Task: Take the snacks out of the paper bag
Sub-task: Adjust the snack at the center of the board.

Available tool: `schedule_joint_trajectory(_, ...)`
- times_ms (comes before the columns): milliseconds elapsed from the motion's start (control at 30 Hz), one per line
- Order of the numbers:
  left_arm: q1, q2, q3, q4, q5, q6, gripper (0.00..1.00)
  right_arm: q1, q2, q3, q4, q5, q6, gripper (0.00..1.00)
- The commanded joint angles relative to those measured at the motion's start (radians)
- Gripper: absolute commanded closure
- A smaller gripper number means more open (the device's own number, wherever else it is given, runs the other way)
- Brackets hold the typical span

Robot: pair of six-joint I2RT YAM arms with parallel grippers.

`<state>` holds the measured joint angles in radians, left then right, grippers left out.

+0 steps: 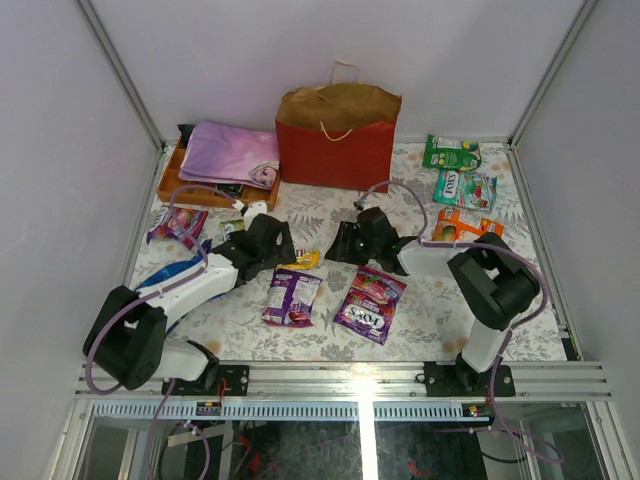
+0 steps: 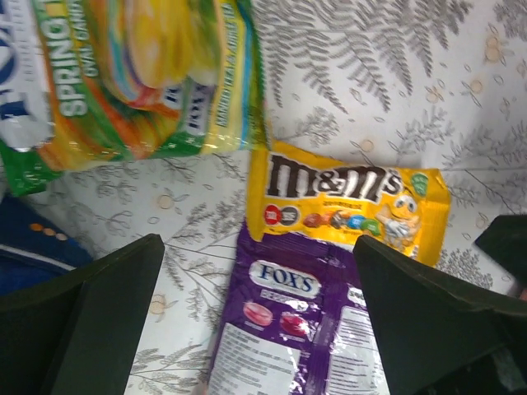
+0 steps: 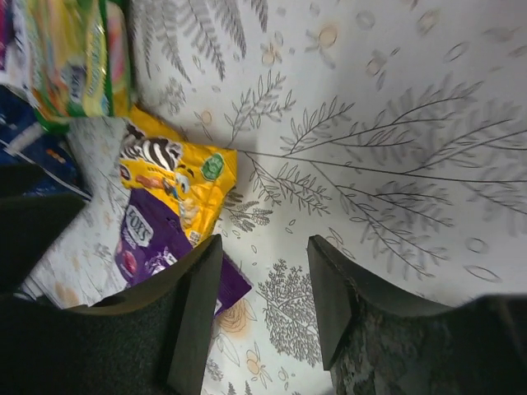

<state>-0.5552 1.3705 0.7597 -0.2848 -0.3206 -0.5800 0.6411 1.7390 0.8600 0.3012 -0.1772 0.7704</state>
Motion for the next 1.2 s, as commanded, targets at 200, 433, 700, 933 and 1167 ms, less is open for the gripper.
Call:
schedule_joint_trajectory(200,0.141,-0.081,-0.075,0.053,0.016,-0.023,0.00,0.070,0.151,0.130,0.105,-0.124,0.035,0.47)
schedule_joint_trajectory(433,0.153,-0.073,-0.051,0.061,0.023,-0.021,0.00,0.080,0.217,0.161,0.150,-0.133,0.075,0.52)
schedule_joint_trajectory(700,0.164,-0.033,-0.030,0.069,-0.015,-0.024,0.00,0.067,0.207,0.159,0.146,-0.100,0.088,1.00)
schedule_joint_trajectory(933,0.164,0.064,0.072,0.066,-0.090,0.001,0.00,-0.152,0.087,0.059,0.149,-0.132,0.067,1.00)
schedule_joint_trajectory(1167,0.164,0.246,0.268,0.021,-0.203,0.065,0.03,-0.329,0.000,0.060,0.026,-0.140,-0.019,1.00)
